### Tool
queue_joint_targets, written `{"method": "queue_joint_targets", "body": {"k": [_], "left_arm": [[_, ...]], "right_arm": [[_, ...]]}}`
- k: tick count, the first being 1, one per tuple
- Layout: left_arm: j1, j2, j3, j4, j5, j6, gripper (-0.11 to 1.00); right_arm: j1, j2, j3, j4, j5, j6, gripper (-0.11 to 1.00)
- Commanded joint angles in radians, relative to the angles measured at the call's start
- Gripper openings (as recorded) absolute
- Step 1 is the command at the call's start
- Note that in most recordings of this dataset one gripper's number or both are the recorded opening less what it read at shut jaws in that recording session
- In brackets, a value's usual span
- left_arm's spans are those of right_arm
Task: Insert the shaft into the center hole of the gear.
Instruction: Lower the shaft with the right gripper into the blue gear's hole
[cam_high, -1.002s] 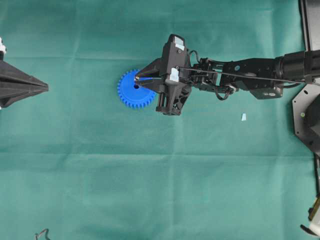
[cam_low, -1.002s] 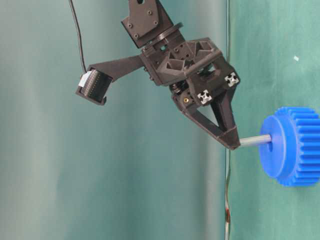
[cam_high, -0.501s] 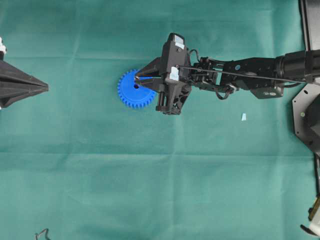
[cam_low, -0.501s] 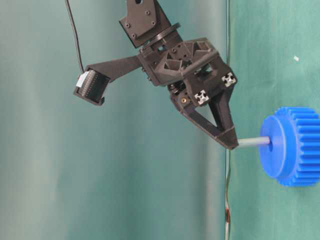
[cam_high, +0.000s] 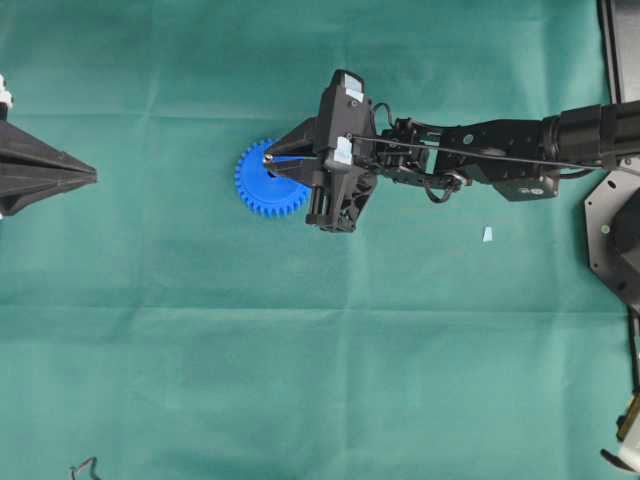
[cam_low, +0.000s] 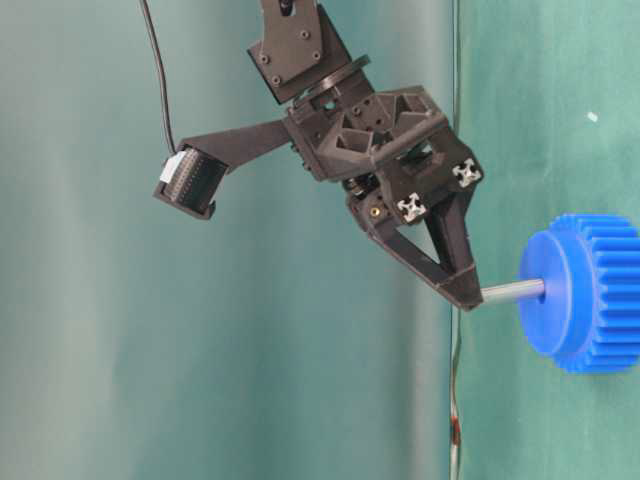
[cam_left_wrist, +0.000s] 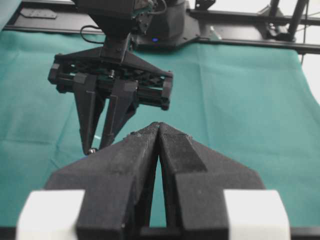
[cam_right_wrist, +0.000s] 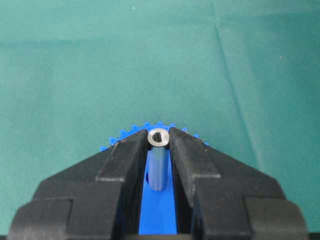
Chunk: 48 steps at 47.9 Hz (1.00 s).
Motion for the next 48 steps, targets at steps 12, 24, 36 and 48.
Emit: {"method": "queue_joint_targets", "body": {"k": [12,24,36,48], "left_arm": [[-0.003,0.006,-0.026,0.002,-0.005,-0.002,0.00],[-0.003,0.008,-0.025,0.003,-0.005,0.000,0.00],[-0.003,0.006,-0.025,0.003,-0.005,-0.002,0.00],[-0.003,0.008,-0.025,0.002,-0.005,-0.002,0.00]], "right_arm": [[-0.002,-0.017,-0.031,0.000,-0.038,0.002,0.17],[0.000,-0.015,-0.023,0.003,-0.034,0.002,0.17],[0.000,-0.015,-0.002,0.003,-0.038,0.002,0.17],[0.000,-0.003,-0.002,0.006,-0.038,0.005,0.17]]}}
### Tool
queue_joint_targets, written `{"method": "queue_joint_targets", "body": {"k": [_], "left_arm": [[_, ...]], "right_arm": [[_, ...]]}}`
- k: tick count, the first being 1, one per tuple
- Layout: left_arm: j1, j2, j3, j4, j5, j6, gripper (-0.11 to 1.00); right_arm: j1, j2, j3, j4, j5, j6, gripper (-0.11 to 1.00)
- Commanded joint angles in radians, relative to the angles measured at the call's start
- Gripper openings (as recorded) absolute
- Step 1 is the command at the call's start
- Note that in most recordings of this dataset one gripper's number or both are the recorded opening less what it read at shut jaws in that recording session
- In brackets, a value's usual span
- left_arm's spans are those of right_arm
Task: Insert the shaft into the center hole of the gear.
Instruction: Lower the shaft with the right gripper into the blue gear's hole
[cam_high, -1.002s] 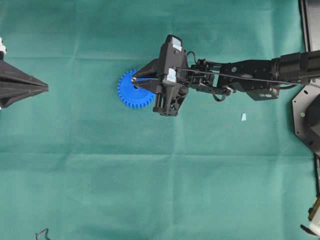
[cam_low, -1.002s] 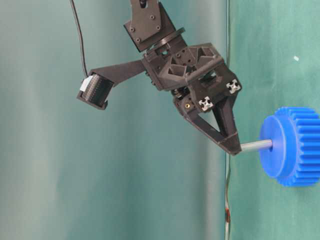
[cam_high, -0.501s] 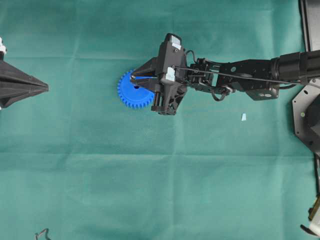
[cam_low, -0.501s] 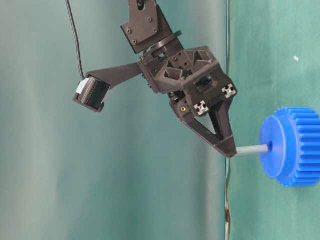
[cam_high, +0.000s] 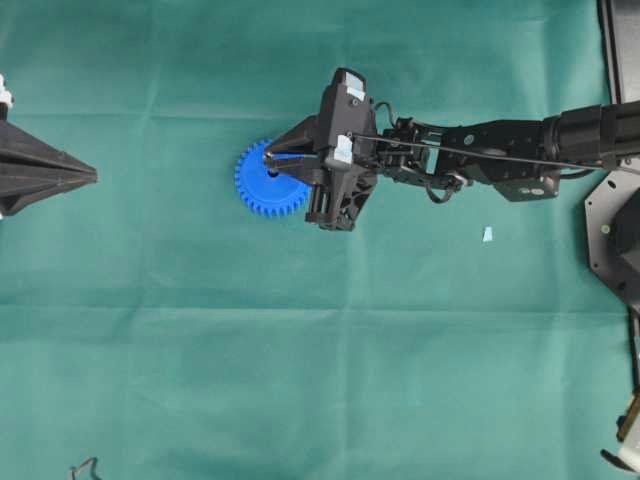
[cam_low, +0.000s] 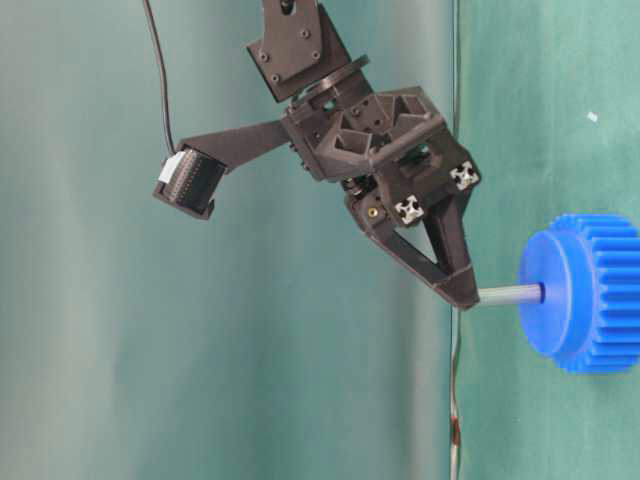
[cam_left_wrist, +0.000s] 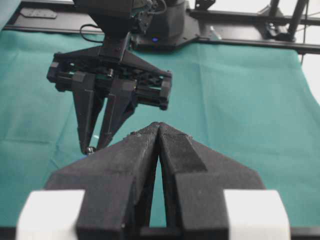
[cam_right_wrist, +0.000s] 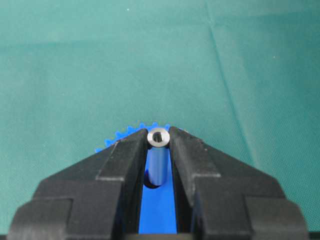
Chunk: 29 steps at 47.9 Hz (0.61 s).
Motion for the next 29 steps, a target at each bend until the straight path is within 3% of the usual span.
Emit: {"method": "queue_joint_targets", "body": {"k": [1,29], "left_arm": [[-0.003,0.008,-0.026,0.002,-0.006,0.000,0.00],[-0.003,0.008,-0.026,0.002,-0.005,-0.012,0.00]], "right_arm": [[0.000,-0.008,-0.009,0.005,-0.008,0.002,0.17],[0.020,-0.028,-0.018,0.005,-0.025,0.002,0.17]]}}
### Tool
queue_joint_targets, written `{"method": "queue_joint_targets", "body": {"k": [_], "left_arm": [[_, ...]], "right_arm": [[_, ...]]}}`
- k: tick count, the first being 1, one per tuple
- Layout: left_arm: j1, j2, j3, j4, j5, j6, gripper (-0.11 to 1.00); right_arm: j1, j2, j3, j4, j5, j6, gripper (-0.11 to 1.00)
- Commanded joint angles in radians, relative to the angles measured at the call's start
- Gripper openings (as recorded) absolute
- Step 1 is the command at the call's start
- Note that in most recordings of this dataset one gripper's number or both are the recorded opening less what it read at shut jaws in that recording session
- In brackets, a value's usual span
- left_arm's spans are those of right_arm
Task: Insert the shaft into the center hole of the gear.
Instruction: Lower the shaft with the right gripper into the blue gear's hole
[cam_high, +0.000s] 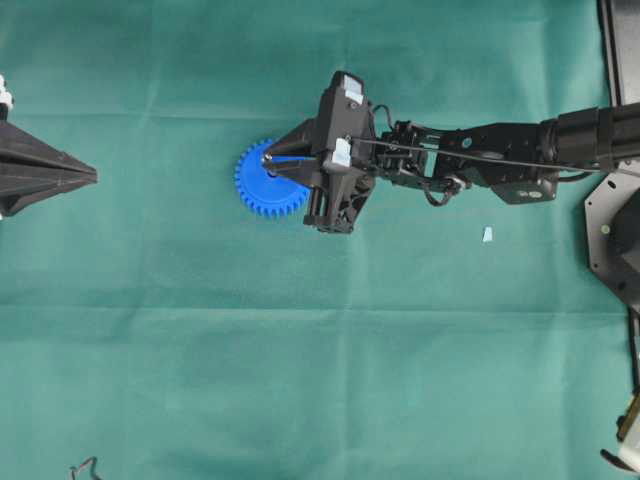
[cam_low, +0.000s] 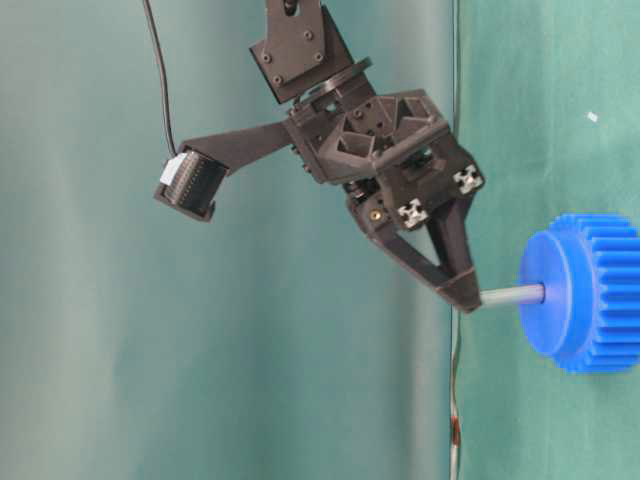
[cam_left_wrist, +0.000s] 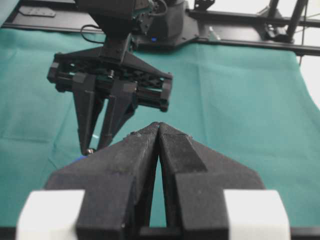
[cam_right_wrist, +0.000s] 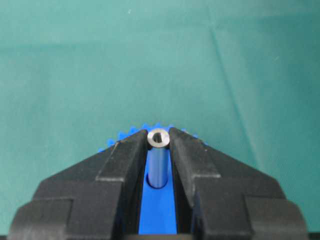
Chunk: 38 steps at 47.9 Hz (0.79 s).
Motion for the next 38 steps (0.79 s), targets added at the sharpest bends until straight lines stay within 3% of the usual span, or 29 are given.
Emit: {"method": "queue_joint_targets", "body": {"k": [1,38], "left_arm": [[-0.003,0.008,-0.025,0.003,-0.005,0.000,0.00],[-0.003,0.008,-0.026,0.003,-0.006,-0.002,0.00]], "right_arm": [[0.008,-0.031,-0.015,0.003,-0.008,0.000,0.17],[0.003,-0.012,-0.006,0.002,-0.020,-0.008,0.17]]}}
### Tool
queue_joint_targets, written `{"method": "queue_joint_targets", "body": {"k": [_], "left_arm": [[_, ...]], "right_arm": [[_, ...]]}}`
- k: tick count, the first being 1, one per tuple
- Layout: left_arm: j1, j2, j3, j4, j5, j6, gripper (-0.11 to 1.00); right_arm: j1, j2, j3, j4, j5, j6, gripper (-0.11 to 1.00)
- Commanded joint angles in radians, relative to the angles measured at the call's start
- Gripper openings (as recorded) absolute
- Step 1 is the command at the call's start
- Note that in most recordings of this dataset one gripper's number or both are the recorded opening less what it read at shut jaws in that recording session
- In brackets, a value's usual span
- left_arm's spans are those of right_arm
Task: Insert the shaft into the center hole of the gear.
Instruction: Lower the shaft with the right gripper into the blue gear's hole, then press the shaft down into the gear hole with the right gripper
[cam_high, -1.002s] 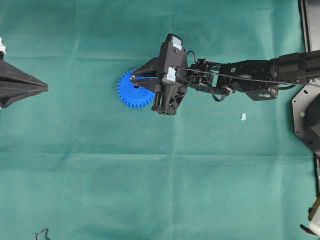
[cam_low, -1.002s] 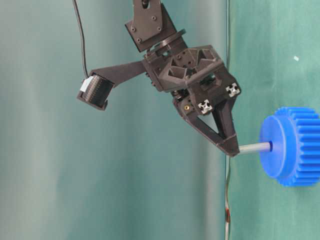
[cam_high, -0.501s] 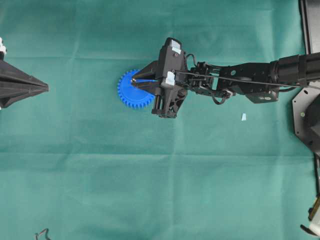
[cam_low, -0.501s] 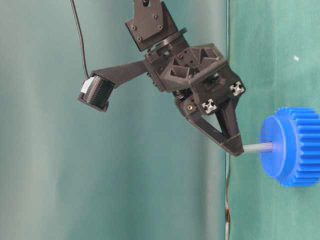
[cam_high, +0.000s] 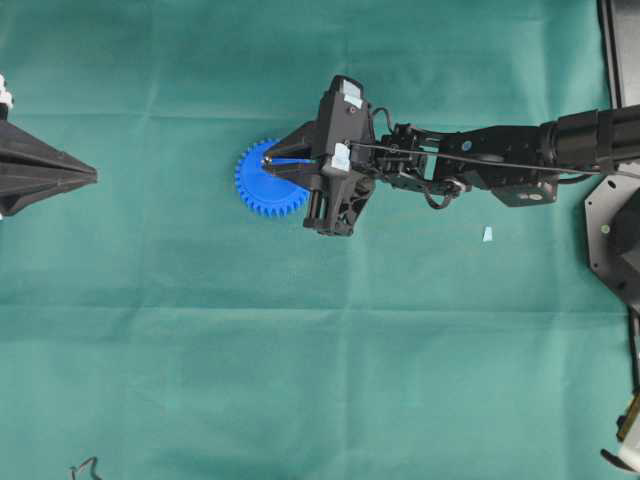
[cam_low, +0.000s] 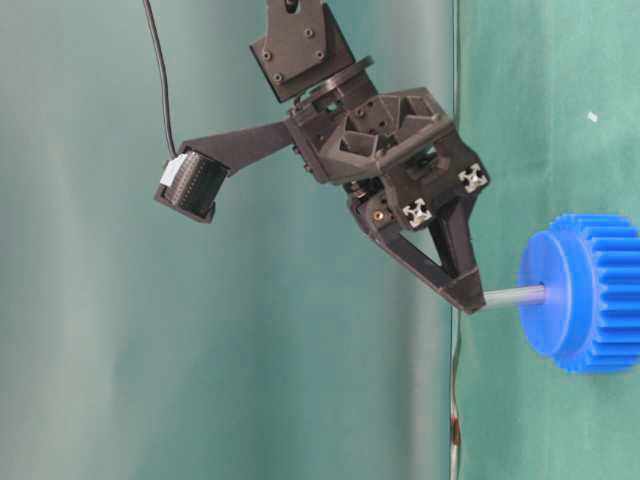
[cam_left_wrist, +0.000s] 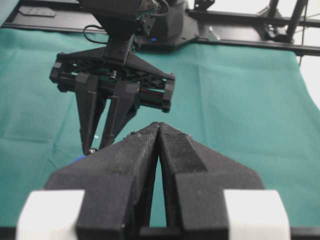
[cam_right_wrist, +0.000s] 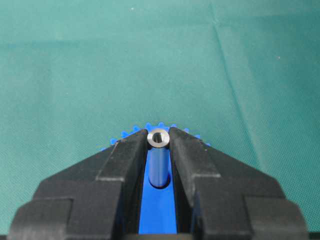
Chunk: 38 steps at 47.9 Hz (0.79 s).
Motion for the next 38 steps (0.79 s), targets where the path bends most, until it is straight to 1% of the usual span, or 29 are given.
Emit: {"method": "queue_joint_targets", "body": {"k": [1,11,20,38], "left_arm": [[-0.003,0.008,-0.026,0.002,-0.005,-0.002,0.00],[-0.003,0.008,-0.026,0.002,-0.005,-0.002,0.00],[-0.002,0.008,-0.025,0.003,-0.005,-0.002,0.00],[-0.003,0.009,-0.025,0.002,-0.005,-0.002,0.00]], "right_arm": [[-0.002,-0.008,-0.008,0.000,-0.012,0.000,0.17],[0.000,0.035,-0.012,0.002,-0.012,0.008,0.17],[0.003,0.063,-0.014,0.014,-0.012,0.008,0.17],[0.008,0.067,-0.015,0.015,-0.008,0.008,0.17]]}}
